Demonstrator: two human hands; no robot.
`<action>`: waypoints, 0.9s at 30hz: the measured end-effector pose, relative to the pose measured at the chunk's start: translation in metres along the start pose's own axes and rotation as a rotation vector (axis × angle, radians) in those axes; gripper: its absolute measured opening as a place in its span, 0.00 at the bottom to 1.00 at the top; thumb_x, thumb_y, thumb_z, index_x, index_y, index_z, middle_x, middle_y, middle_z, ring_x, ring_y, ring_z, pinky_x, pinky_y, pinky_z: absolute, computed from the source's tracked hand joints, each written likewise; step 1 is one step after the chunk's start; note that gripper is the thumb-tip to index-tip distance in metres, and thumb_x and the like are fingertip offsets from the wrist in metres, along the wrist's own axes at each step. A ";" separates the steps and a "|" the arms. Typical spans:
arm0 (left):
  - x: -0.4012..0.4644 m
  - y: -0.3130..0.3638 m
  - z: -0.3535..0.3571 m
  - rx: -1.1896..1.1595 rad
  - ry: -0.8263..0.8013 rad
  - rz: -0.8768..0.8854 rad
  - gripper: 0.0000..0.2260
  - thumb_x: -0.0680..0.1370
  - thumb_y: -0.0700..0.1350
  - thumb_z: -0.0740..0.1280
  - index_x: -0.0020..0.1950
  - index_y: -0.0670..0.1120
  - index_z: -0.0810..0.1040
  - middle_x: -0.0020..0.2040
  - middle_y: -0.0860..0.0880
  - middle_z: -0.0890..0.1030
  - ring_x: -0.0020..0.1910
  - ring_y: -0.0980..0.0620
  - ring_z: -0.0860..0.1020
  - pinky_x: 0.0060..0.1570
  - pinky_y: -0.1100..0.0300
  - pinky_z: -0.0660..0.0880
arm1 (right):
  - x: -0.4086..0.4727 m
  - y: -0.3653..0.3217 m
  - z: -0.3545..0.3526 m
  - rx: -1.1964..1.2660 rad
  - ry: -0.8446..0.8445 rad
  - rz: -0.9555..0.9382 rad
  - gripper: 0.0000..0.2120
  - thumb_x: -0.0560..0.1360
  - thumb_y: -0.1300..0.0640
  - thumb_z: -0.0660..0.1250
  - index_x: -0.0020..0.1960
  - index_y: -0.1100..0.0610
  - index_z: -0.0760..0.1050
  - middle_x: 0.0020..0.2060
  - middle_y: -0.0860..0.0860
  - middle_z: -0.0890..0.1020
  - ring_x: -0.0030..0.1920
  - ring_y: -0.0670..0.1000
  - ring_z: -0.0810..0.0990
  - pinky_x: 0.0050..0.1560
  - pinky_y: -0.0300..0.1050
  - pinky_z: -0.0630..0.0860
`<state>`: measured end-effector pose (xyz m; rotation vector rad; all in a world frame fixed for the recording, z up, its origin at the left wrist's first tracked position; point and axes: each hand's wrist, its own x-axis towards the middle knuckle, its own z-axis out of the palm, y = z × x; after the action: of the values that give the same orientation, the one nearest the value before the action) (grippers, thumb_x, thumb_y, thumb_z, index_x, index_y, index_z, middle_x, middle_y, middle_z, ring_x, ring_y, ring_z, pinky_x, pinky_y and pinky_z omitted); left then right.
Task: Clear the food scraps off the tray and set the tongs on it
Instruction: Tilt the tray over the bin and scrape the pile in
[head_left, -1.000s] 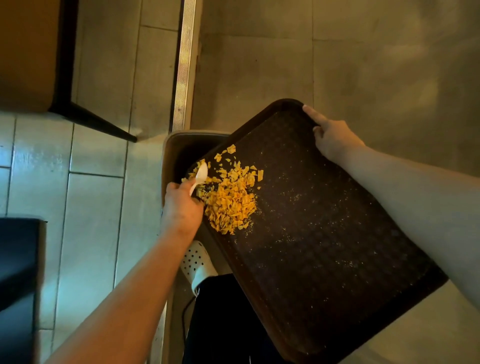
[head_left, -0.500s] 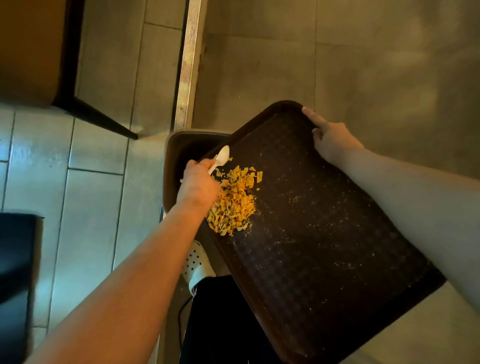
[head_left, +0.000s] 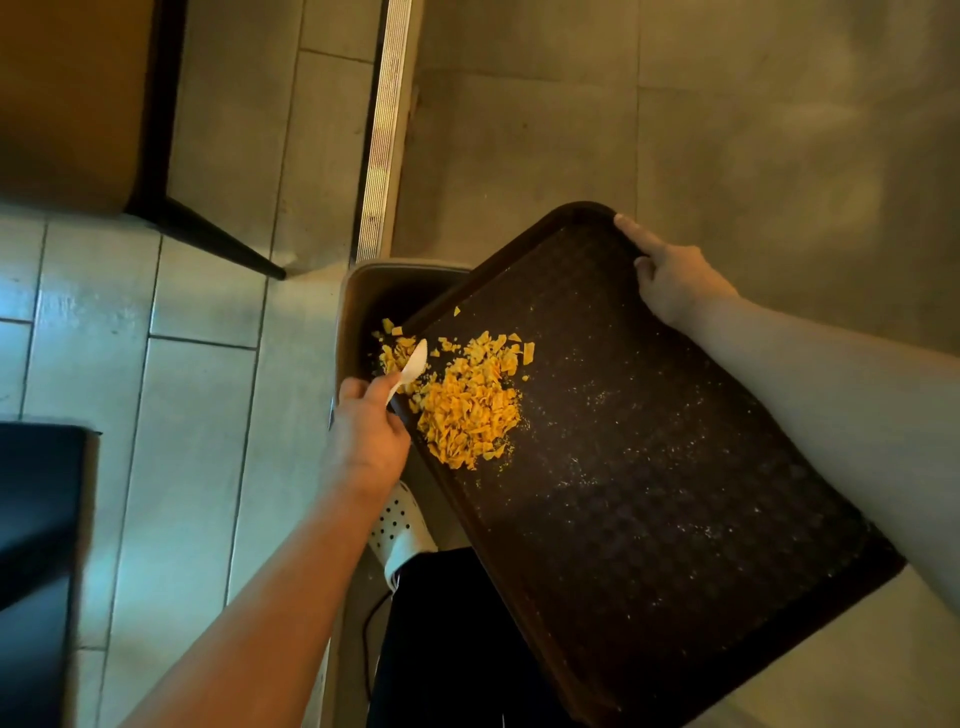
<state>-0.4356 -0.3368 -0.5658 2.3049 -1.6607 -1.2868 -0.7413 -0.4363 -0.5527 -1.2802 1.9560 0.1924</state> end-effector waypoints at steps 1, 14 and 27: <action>0.001 -0.001 0.001 0.007 -0.013 -0.010 0.21 0.79 0.37 0.58 0.71 0.49 0.66 0.59 0.46 0.66 0.49 0.50 0.72 0.56 0.51 0.75 | 0.000 0.001 0.000 0.004 0.000 0.002 0.24 0.83 0.55 0.48 0.73 0.34 0.50 0.52 0.54 0.73 0.40 0.52 0.76 0.49 0.49 0.74; 0.006 -0.010 -0.004 0.037 -0.062 0.036 0.24 0.78 0.36 0.58 0.73 0.50 0.63 0.59 0.47 0.65 0.48 0.52 0.71 0.55 0.54 0.75 | 0.002 0.001 0.002 -0.002 0.005 0.004 0.25 0.83 0.56 0.48 0.73 0.33 0.50 0.50 0.52 0.72 0.38 0.51 0.77 0.42 0.45 0.70; 0.001 0.005 -0.006 0.010 -0.078 0.001 0.23 0.77 0.33 0.59 0.72 0.45 0.64 0.62 0.42 0.66 0.51 0.44 0.73 0.52 0.54 0.73 | 0.001 -0.002 0.002 -0.009 -0.002 0.021 0.25 0.83 0.55 0.48 0.73 0.33 0.49 0.50 0.54 0.74 0.39 0.53 0.77 0.42 0.47 0.72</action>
<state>-0.4361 -0.3420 -0.5603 2.2879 -1.6940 -1.3893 -0.7385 -0.4376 -0.5543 -1.2649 1.9697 0.2134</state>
